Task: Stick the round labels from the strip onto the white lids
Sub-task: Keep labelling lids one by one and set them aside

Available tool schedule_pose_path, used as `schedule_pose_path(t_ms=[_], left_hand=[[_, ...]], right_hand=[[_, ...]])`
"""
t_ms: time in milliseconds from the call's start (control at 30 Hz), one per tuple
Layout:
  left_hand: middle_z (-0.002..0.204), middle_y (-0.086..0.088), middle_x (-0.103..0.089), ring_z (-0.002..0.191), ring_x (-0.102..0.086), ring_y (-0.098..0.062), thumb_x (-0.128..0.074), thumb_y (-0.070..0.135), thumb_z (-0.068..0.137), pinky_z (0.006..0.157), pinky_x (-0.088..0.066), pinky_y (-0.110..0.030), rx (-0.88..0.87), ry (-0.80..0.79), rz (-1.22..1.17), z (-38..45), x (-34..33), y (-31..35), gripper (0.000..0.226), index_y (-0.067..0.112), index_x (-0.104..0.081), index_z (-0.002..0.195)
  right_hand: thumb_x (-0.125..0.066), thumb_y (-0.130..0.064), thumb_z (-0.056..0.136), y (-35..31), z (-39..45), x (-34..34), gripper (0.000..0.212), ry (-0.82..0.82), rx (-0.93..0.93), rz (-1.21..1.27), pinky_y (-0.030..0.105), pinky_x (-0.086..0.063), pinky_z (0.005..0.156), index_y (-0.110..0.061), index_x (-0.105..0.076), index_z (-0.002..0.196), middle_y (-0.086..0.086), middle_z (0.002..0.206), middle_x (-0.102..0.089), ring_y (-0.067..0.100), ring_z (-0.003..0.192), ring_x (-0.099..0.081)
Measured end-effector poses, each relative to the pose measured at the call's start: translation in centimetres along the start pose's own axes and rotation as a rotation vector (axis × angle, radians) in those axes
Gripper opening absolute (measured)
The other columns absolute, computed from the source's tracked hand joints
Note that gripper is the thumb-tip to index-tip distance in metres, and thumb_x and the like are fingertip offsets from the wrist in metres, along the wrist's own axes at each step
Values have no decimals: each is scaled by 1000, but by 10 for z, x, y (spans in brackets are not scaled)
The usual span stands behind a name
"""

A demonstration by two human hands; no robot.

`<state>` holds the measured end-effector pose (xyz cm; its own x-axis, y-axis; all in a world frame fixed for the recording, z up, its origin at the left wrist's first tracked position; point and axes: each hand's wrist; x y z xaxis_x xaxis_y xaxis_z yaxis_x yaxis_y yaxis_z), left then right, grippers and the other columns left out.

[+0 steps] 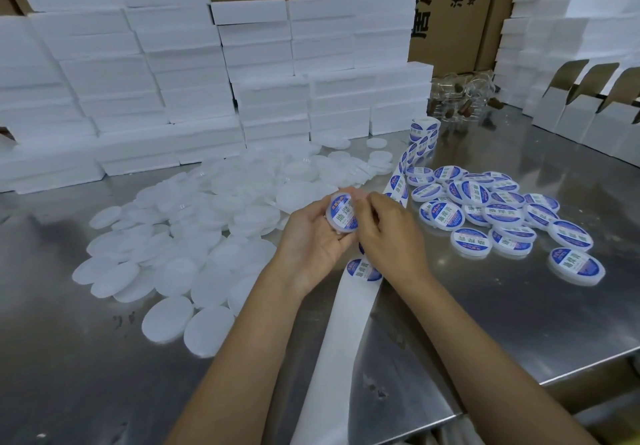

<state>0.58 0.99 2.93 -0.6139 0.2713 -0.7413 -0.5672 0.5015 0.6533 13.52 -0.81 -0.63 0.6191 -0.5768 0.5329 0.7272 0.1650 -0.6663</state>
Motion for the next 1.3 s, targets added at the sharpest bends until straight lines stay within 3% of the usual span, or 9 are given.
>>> schedule_pose_path(t_ms=[67,133,233,467,633,867,1000,1200,1300], left_hand=[[115,-20,-68,102,-69,-28,-42,19,105,91,-57,-36,-23,37,67,3,-1,-2,37,-1,-59,131],[114,-19,-70,100,-70,-26,-35,30,108,87,-59,-35,-18,54,80,4,-2,-5,45,0,-59,132],[114,-19,-70,103,-69,-26,-32,43,108,87,-59,-35,-1,47,70,5,-1,-6,55,0,-63,123],[101,-13,-74,94,-72,-19,-42,18,107,89,-59,-31,-55,1,123,5,-4,-10,30,0,-66,111],[130,-20,-66,113,-66,-28,-33,23,110,98,-55,-37,-168,4,179,3,-2,-2,33,1,-56,120],[134,-14,-66,114,-67,-25,-35,25,109,101,-51,-43,-154,-35,261,1,0,-1,32,6,-60,115],[130,-7,-69,116,-66,-22,-33,28,110,99,-50,-40,-183,-19,374,3,2,-3,33,13,-62,115],[114,1,-71,91,-72,-14,-63,17,100,72,-56,-27,-352,115,928,4,5,-5,30,26,-61,128],[100,-8,-74,71,-72,-19,-68,7,95,67,-58,-28,-399,101,878,3,7,-4,36,19,-62,129]], right_hand=[[-41,-76,88,-4,-1,-1,53,-10,-22,-102,31,-37,55,-26,-44,70,-7,69,-50,10,66,-49],[-40,-82,84,-6,-2,-2,58,10,-21,-187,32,-39,58,-26,-45,70,-7,70,-50,13,68,-50],[-39,-71,93,-3,-2,-2,57,40,-4,-200,32,-38,56,-23,-45,63,-6,63,-48,14,64,-49],[-35,-49,105,4,1,-1,55,40,-56,35,30,-36,54,-22,-44,58,-5,55,-50,11,53,-50],[-40,-82,83,-2,-6,-4,49,-63,35,-48,27,-38,61,-34,-52,84,-14,77,-54,3,80,-51],[-42,-46,104,2,-4,1,43,-36,70,26,25,-28,57,-21,-47,69,-10,60,-45,5,61,-45],[-42,-37,106,0,-4,0,44,-51,16,141,22,-26,52,-28,-43,63,-13,51,-47,5,52,-45],[-42,-40,106,5,-2,2,48,9,-82,187,23,-28,52,-28,-40,59,-11,47,-48,8,47,-41],[-42,-45,105,4,-3,2,48,-11,-86,224,27,-32,55,-28,-40,59,-14,48,-48,9,49,-41]])
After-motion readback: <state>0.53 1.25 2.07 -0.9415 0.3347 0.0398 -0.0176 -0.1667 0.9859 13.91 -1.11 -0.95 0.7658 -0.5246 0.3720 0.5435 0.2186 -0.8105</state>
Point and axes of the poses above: each hand's wrist, its own z-axis towards the middle knuckle, its own x-axis out of the back of the hand, y = z × x
